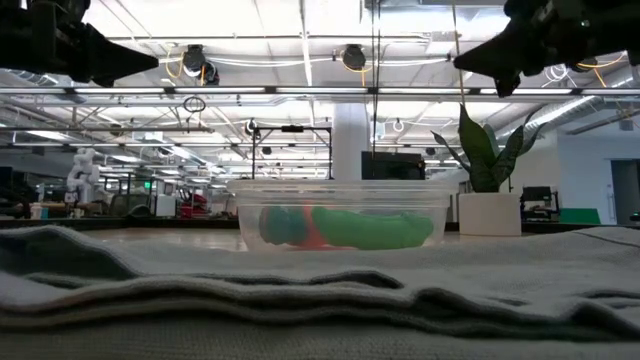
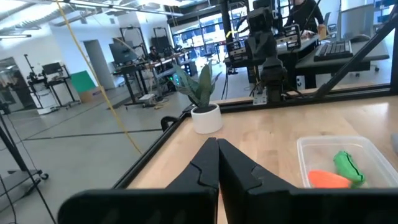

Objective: Pick and placing Produce into tupperware
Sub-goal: Put the strawberry into the transparent bin

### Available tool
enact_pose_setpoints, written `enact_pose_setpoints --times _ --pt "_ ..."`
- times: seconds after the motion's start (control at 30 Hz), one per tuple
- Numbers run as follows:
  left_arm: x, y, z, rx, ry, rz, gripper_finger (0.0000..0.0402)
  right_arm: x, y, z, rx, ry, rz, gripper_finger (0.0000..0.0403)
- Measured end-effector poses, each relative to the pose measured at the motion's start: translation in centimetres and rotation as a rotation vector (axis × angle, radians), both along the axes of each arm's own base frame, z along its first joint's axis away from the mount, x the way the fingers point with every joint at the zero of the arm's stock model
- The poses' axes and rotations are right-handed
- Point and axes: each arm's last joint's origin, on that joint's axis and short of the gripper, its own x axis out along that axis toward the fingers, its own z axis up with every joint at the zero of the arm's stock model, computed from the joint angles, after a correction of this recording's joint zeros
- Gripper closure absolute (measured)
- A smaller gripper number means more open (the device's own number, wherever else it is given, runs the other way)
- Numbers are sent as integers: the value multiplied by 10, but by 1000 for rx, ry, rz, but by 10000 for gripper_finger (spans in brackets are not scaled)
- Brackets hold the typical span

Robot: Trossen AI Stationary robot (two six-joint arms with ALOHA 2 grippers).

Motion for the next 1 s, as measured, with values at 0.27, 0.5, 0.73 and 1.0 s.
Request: enact_pose_setpoints --times 0.27,0.5,0.73,1.0 --pt "0 1 -4 -2 41 24 401 -15 1 -8 -2 -60 1 403" --pt "0 1 -7 -3 68 30 401 -24 0 -28 -12 -100 -12 403" --pt "0 1 -7 -12 66 30 401 -29 1 -41 -49 -192 -9 403" --pt "0 1 -7 -22 69 30 401 -29 1 -46 -51 -193 -8 403"
